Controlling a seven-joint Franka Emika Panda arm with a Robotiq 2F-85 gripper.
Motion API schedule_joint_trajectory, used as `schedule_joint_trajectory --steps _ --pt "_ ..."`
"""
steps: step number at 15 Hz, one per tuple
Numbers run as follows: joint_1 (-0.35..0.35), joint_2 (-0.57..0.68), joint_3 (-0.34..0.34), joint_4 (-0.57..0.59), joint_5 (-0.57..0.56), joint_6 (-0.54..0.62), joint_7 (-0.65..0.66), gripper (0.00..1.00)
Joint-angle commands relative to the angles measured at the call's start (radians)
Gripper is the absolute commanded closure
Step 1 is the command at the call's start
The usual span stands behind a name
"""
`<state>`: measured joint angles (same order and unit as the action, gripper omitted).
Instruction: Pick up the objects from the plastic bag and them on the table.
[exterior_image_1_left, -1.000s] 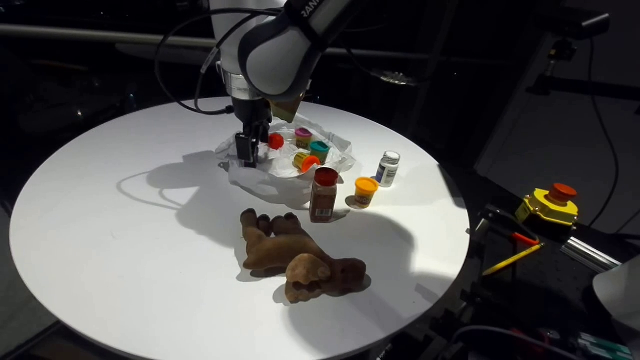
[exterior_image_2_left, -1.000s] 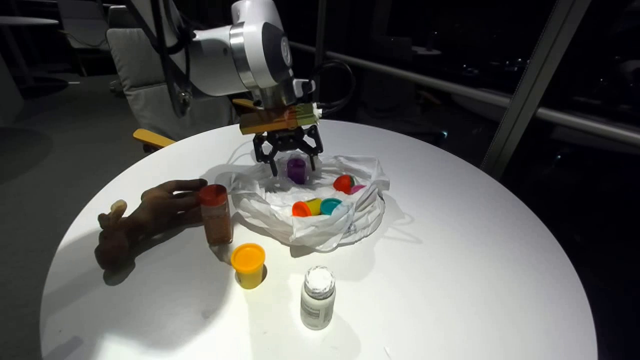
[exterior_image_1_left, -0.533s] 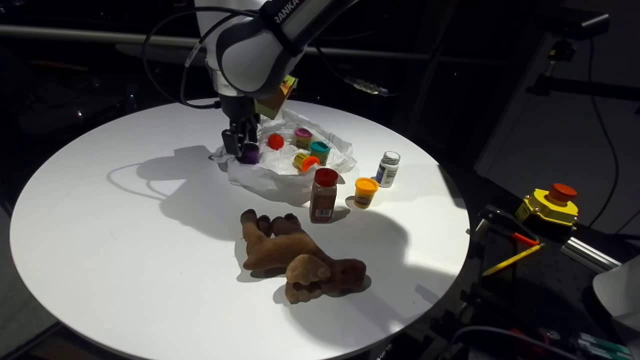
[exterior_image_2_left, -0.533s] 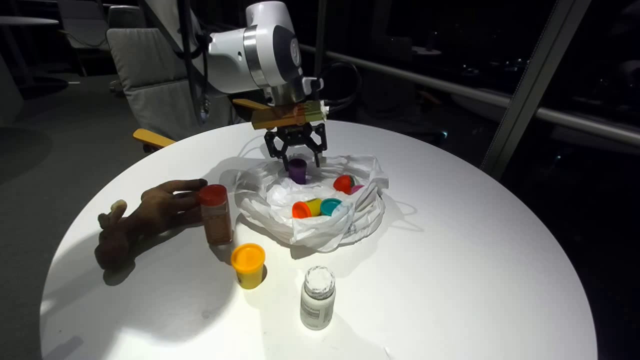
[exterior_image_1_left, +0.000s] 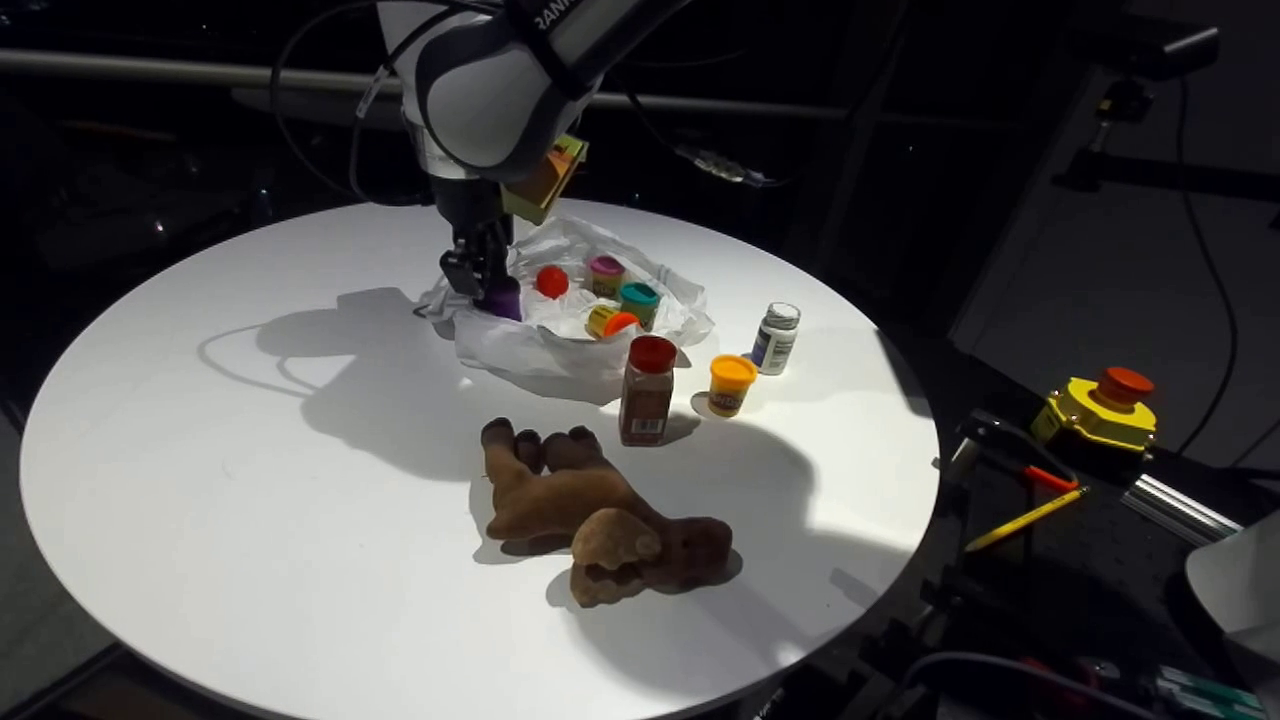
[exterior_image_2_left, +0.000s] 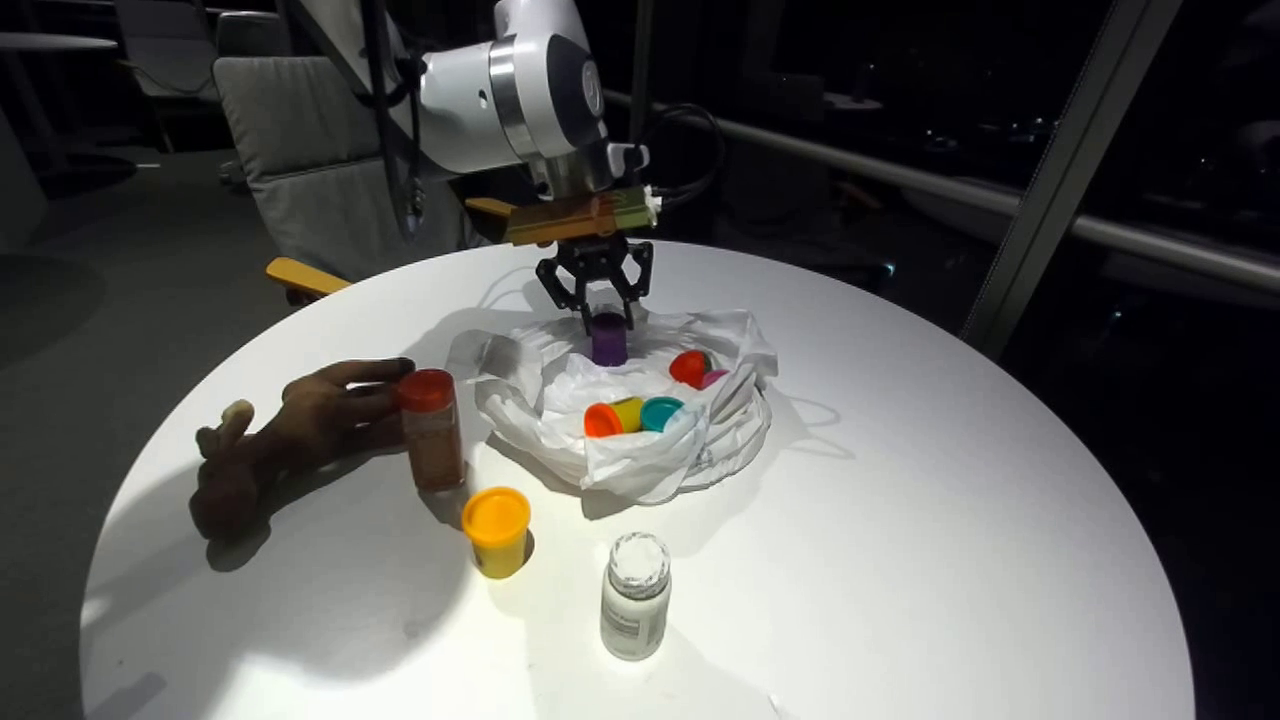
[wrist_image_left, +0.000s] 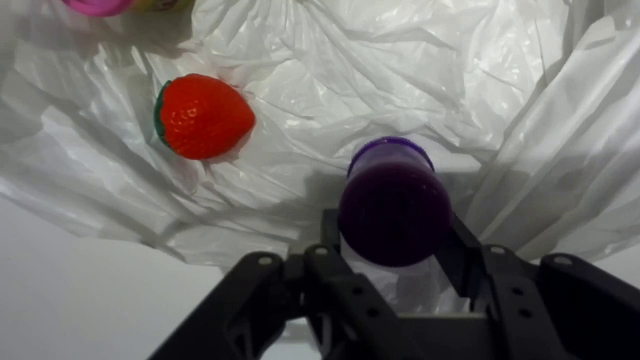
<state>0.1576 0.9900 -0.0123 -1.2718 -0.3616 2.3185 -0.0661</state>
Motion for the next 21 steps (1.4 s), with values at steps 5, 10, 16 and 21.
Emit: schedule_joint_trajectory --steps 5,10,16,21 --pt "0.014 -0.145 -0.058 -0.123 -0.004 -0.032 0.031 0.75" --pt "0.008 -0.334 -0.054 -0.357 -0.007 -0.043 0.039 0.75" --pt "0.046 -0.57 -0.063 -0.65 -0.082 0.046 0.185 0.75" --pt "0.057 -0.777 -0.069 -0.91 -0.167 0.071 0.38 0.75"
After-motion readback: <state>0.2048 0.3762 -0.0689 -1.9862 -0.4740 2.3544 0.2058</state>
